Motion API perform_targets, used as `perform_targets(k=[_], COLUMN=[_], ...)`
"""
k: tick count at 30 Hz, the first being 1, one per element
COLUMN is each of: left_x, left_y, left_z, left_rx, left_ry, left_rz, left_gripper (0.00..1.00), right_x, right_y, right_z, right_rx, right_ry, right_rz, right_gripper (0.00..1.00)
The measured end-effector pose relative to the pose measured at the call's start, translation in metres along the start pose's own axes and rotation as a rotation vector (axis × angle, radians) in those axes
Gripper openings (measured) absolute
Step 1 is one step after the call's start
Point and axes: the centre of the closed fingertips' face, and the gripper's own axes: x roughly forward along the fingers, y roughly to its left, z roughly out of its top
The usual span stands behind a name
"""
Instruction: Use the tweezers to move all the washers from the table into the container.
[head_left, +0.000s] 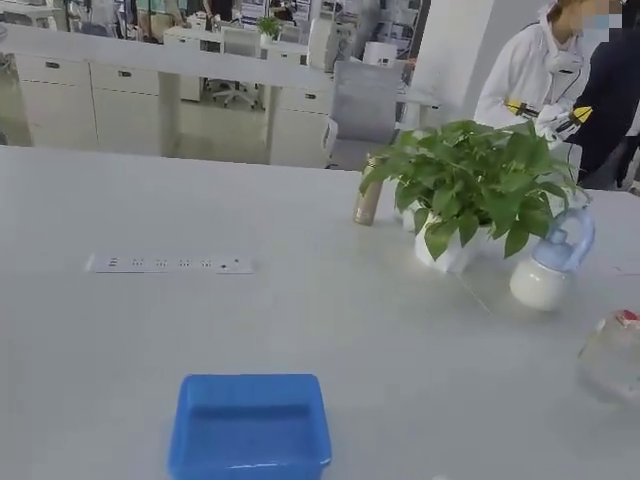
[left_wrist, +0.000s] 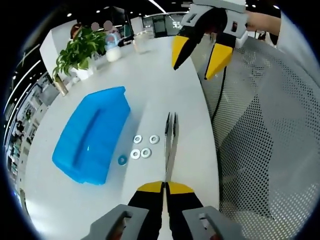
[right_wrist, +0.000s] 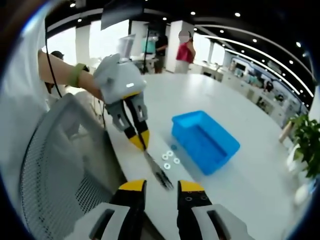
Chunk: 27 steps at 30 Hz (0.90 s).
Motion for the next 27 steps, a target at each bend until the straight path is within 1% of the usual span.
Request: perform_targets(k=[2,4,6,9,12,14,15,16,20,23,25,27], left_x=[-0.002,-0.008,-0.014,-0.024,-0.038,-0.044,-0.049,-0.051,-0.059,-0.060,-0.059,-0.059], left_y=[0.000,0.000,0.001,-0.001,-0.005,-0.007,-0.010,-0.011,-0.016,-0.020,-0.020,-0.021], left_z=[0.001,0.007,0.014,0.025,0.040,0.048,0.054,0.057,0.071,0.079,0.082,0.084], left_rx=[-0.002,0.000,-0.008,-0.013,-0.003,-0.001,0.001,0.004,0.006,0.005,0.000,-0.008], left_ry=[-0.001,-0.025,-0.035,-0.051,-0.071,-0.084,-0.091,-0.095,-0.107,-0.123,-0.135,-0.141], left_rz=[-0.002,0.002,0.010,0.013,0.020,0.024,0.021,0.022,0.023,0.018,0.021,0.021], left_gripper=[0.00,0.00,0.00,0.00,0.00,0.00,0.00,0.00,0.00,0.00,0.00,0.00], right_x=[0.000,0.001,0.003,0.008,0.014,0.016,0.019,0.021,0.032,0.039,0.044,0.050], right_y=[0.000,0.001,0.001,0.002,0.004,0.005,0.006,0.006,0.013,0.020,0.023,0.022], right_z=[0.000,0.000,0.000,-0.001,0.000,0.001,0.001,0.001,0.001,0.001,-0.002,-0.006], right_rx=[-0.002,-0.011,-0.025,-0.046,-0.061,-0.071,-0.082,-0.089,-0.128,-0.149,-0.178,-0.207], right_ry=[-0.002,-0.003,-0.003,-0.001,-0.009,-0.009,-0.005,-0.005,0.004,0.008,0.034,0.046], right_rz=[0.010,0.023,0.040,0.067,0.098,0.112,0.128,0.138,0.200,0.253,0.282,0.289], right_gripper=[0.21,0.21,0.21,0.21,0.20,0.19,0.19,0.19,0.17,0.17,0.17,0.16])
